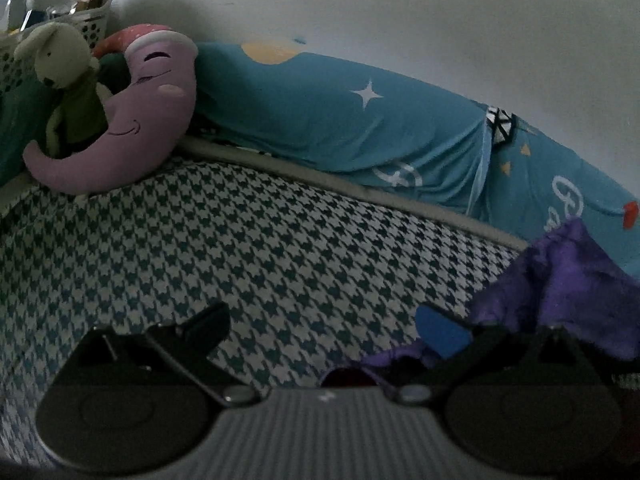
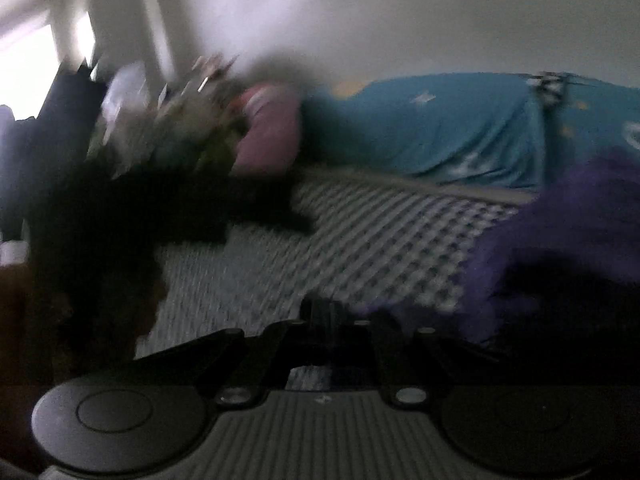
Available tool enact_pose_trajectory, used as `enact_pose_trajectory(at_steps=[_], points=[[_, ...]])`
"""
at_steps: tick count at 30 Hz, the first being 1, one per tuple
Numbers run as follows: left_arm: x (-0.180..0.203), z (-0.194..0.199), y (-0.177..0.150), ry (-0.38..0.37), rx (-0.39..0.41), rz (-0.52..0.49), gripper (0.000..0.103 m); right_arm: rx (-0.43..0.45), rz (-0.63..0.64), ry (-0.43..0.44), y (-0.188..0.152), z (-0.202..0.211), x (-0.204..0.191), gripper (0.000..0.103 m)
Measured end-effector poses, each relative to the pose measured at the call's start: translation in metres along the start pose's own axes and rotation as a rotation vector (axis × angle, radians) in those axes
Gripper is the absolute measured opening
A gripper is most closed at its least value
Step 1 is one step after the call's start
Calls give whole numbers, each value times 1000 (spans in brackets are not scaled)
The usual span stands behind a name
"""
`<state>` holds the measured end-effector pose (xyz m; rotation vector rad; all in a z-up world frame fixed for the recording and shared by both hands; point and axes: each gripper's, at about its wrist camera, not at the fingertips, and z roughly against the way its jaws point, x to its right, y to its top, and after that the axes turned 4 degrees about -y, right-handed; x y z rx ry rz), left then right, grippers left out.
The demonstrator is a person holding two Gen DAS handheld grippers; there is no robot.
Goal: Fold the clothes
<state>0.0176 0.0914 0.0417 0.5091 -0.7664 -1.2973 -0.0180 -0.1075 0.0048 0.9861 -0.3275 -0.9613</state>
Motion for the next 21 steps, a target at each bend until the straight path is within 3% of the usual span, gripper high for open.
enact_pose_trajectory(at_steps=[6, 15, 21], points=[[0, -1, -2, -22, -17, 8, 103, -2, -30, -77, -3, 19, 9, 10], [16, -4, -9, -47, -24, -38, 103, 116, -162, -237, -1, 80, 51, 19], [35, -7, -19, -70, -33, -100, 103, 203, -284, -321, -3, 124, 84, 30]])
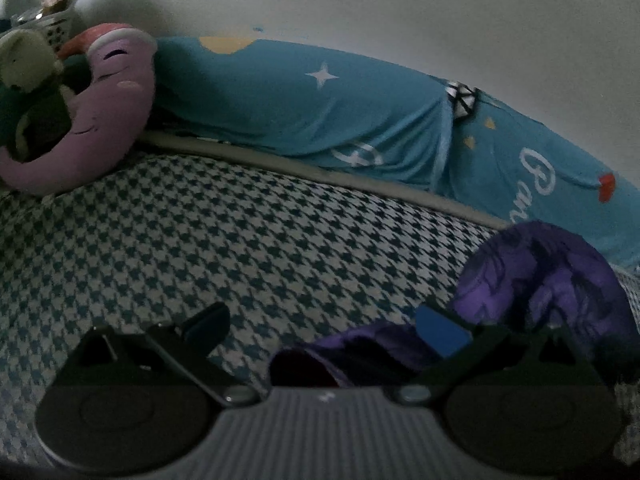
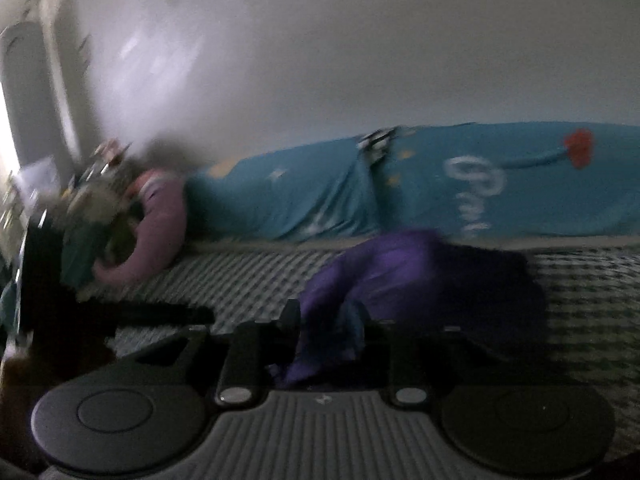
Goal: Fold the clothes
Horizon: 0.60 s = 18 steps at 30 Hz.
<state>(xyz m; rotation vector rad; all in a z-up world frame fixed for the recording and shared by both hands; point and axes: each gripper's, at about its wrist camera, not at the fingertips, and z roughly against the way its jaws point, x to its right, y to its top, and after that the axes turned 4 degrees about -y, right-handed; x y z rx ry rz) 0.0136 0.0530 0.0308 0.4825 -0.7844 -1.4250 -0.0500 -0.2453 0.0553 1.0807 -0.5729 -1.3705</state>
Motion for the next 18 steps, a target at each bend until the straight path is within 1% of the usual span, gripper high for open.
enact_pose_trajectory(at_steps=[2, 4, 5, 7, 10, 14, 15, 18], points=[[9, 1, -3, -16, 9, -38, 103, 13, -45, -42, 3, 7, 14, 41], [19, 2, -7, -36, 19, -78, 103, 18, -95, -80, 4, 13, 29, 44], [24, 2, -9, -47, 23, -101, 103, 5, -134, -88, 3, 14, 38, 50], [36, 3, -14, -67, 34, -154, 103, -33, -215, -92, 0, 12, 55, 54], [54, 7, -24, -96, 48, -230, 103, -77, -328, -92, -4, 7, 78, 54], [80, 9, -35, -156, 52, -324, 103, -102, -479, -59, -9, -2, 101, 54], [87, 10, -37, -170, 53, -346, 103, -106, -508, -53, -10, -5, 104, 54], [103, 11, -43, -202, 48, -398, 103, -114, -539, -46, -11, -15, 108, 54]])
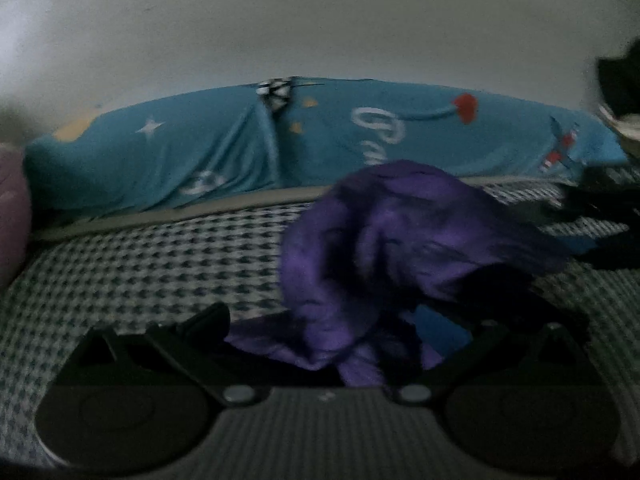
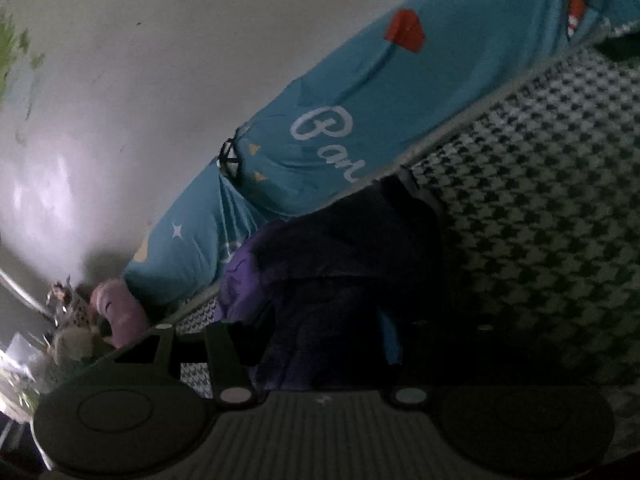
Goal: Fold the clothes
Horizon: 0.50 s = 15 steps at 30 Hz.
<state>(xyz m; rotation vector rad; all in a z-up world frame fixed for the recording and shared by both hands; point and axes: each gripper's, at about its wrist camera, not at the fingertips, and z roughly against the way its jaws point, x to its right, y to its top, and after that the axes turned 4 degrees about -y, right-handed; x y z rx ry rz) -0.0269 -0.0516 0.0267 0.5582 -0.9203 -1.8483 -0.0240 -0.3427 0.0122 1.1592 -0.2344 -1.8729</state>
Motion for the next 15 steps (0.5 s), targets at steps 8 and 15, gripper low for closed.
enact_pose_trajectory(at_steps=[8, 15], points=[[26, -15, 9, 0, 21, -83, 103, 15, 40, 35, 8, -19, -9, 8], [38, -35, 19, -35, 64, -125, 103, 102, 88, 237, 24, -6, -32, 7]])
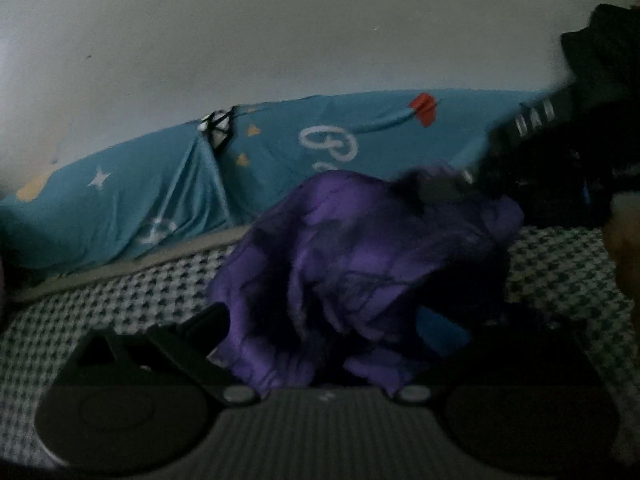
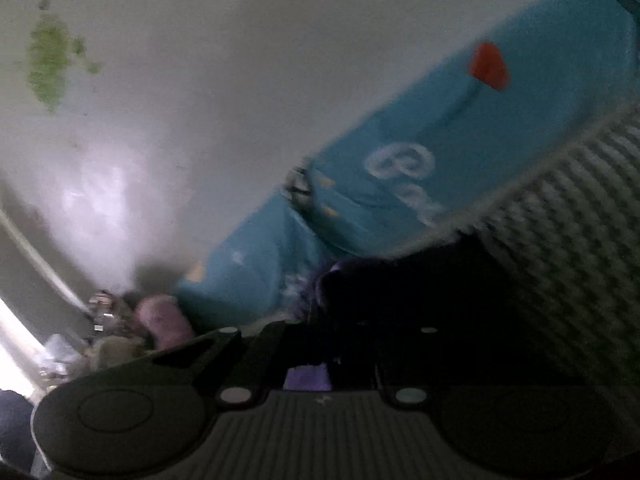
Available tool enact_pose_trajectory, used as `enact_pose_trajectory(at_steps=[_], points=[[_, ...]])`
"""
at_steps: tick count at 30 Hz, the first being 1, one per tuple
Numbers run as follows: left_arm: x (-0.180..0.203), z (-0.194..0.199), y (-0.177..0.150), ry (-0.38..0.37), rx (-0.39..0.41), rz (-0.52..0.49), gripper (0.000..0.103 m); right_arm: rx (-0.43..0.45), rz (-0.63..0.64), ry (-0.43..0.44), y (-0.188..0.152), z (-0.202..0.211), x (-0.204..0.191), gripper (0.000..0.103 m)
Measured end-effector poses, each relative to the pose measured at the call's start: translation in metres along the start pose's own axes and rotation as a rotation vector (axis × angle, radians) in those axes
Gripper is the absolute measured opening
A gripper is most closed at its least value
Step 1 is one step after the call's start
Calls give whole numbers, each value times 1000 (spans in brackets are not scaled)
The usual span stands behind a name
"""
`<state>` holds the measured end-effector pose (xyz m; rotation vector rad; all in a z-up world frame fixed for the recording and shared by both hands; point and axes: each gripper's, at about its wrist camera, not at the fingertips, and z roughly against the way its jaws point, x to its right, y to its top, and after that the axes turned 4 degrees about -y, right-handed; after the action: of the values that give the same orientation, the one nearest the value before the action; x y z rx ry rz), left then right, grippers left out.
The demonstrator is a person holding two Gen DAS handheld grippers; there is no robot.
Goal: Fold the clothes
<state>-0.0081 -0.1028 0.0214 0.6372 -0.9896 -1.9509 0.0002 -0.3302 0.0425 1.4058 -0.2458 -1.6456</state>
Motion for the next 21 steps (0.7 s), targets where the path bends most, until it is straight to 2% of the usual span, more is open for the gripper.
enact_pose_trajectory(at_steps=[2, 4, 7, 9, 11, 13, 18, 21], points=[[1, -5, 3, -20, 10, 3, 103, 10, 25, 62, 5, -1, -10, 7], [1, -10, 7, -3, 30, 15, 103, 15, 58, 106, 7, -4, -20, 7], [-3, -16, 14, 45, 68, 46, 103, 10, 124, 78, 6, -8, -32, 11], [-14, -22, 17, 117, 62, 98, 98, 18, 154, 67, 5, -6, -34, 11], [-28, -28, 18, 202, 41, 147, 97, 41, 157, 40, 6, -1, -32, 18], [-42, -35, 20, 288, 19, 197, 97, 42, 142, 1, 8, 1, -25, 18], [-79, -43, 16, 405, -23, 291, 98, 25, 123, -119, 8, -2, -8, 19], [-100, -49, 9, 446, -92, 363, 97, -5, 102, -178, 7, -9, 3, 28]])
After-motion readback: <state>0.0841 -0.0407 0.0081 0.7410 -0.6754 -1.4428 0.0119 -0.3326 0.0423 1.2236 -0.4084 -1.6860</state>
